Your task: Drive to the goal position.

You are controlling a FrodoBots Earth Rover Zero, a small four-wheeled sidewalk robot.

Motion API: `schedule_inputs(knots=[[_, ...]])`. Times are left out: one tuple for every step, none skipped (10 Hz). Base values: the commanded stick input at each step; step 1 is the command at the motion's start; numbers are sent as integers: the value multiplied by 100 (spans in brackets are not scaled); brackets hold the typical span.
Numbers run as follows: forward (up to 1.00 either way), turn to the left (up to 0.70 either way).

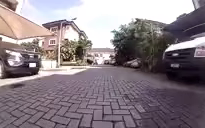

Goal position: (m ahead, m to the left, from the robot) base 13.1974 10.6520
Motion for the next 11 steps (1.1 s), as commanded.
schedule_inputs(knots=[[69, 3], [69, 3], [69, 3], [69, 3], [69, 3], [69, 3], [69, 3], [69, 3], [69, 3], [69, 3], [69, 3]])
